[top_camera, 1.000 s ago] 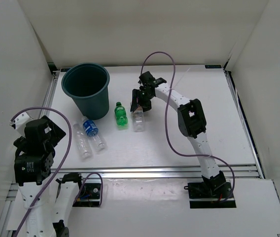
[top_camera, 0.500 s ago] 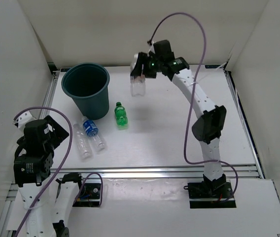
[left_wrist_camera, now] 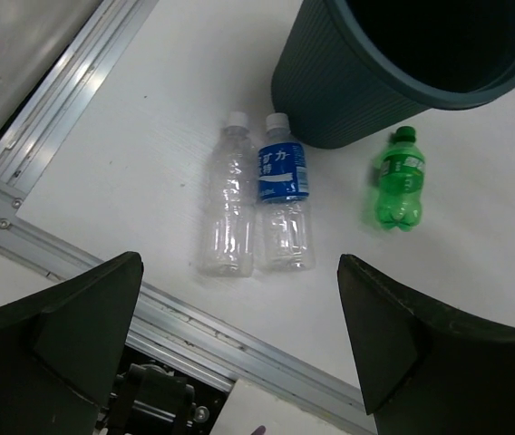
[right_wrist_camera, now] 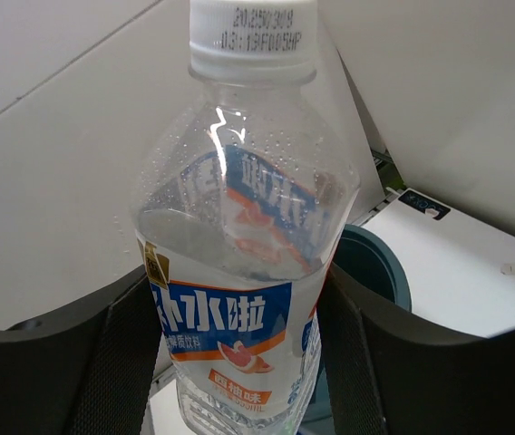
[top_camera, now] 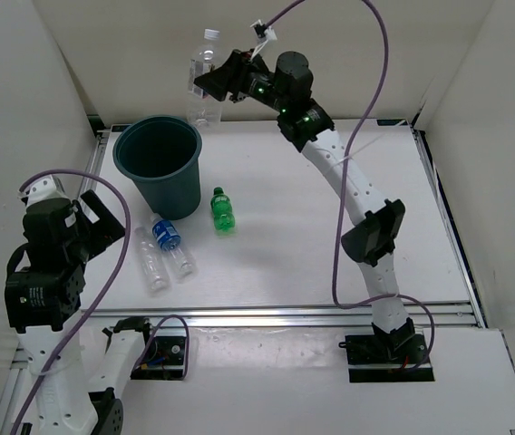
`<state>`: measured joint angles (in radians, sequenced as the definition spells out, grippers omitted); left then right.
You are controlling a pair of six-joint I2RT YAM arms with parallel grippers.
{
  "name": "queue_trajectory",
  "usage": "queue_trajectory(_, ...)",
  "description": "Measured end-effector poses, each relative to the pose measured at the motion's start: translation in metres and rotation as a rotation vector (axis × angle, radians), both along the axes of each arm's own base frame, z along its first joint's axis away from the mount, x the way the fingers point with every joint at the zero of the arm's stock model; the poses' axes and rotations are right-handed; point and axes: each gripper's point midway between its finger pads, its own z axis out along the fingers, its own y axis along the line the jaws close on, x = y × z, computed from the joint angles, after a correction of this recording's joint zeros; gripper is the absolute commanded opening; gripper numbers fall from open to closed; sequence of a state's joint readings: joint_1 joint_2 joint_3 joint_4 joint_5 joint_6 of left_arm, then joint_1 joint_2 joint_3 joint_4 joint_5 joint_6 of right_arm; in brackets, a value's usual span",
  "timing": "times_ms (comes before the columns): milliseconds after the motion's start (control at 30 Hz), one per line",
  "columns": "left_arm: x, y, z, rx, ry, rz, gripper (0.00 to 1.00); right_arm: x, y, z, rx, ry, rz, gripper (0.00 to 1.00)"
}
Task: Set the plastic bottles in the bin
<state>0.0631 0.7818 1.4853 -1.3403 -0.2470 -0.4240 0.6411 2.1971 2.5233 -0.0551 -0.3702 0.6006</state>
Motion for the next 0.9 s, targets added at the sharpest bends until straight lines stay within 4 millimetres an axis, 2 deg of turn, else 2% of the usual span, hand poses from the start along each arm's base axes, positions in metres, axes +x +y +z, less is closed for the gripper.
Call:
queue_trajectory(167,0.001,-0.008,0.012,-0.029,-0.038,-0.035,0.99,0.019,0.025,-0.035,0.014,0.024,0.008,0.50)
queue_trajectory(300,0.003,-0.010,0.012,-0.049,-0.041,-0.031,0.99,0.021,0.035,-0.049,0.020,0.061,0.031,0.53)
queue_trajectory(633,0.010,-0.013,-0.006,-0.116,0.010,0.016,0.99,0.006,0.046,-0.038,0.088,0.089,0.088,0.55)
queue_trajectory(900,0.011,-0.013,-0.008,-0.141,0.012,0.042,0.99,0.007,0.060,-0.052,0.121,0.146,0.116,0.61)
